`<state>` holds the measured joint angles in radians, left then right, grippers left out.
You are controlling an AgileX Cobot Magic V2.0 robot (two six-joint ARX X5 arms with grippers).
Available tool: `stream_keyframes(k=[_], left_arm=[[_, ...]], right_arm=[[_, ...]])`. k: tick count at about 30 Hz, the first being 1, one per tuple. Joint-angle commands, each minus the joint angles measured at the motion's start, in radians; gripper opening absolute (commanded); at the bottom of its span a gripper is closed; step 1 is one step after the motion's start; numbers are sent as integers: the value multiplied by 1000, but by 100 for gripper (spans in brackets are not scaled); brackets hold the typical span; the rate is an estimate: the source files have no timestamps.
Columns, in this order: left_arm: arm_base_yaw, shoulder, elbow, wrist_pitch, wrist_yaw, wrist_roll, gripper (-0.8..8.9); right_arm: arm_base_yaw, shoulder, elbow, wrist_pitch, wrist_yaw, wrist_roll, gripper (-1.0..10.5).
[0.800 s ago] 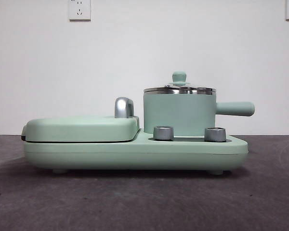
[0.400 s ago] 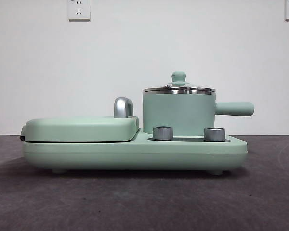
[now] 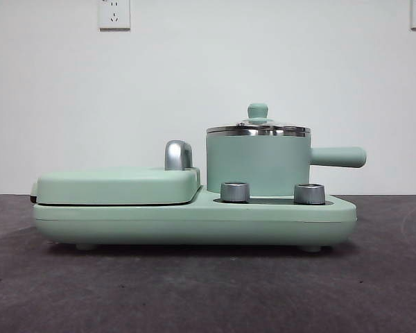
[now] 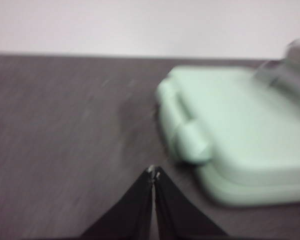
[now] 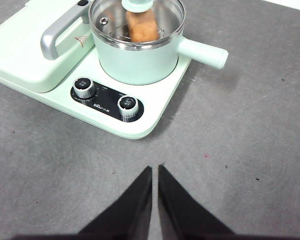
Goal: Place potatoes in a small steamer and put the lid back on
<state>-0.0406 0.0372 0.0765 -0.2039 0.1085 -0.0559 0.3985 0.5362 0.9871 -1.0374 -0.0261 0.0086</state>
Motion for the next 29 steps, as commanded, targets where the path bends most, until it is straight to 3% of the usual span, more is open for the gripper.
stream_keyframes(k=[1,18,21,25,29], left_arm=[[27,-35,-50,50,-5,-37,6],[34,-34,-63,20,-4,-47,6],[34,-34,-63,20,-4,-47,6],[34,-34,-63,20,-4,-47,6],[34,-34,-63,20,-4,-47,6]], right_arm=[[5,3,7,12,1,8,15],[5,3,8,16,2,6,15],[-2,-5,5,63,17,-47,15],[-76,-109,-154,294,27,-66,15],[-188,-267,-478,596,22,-49,15]])
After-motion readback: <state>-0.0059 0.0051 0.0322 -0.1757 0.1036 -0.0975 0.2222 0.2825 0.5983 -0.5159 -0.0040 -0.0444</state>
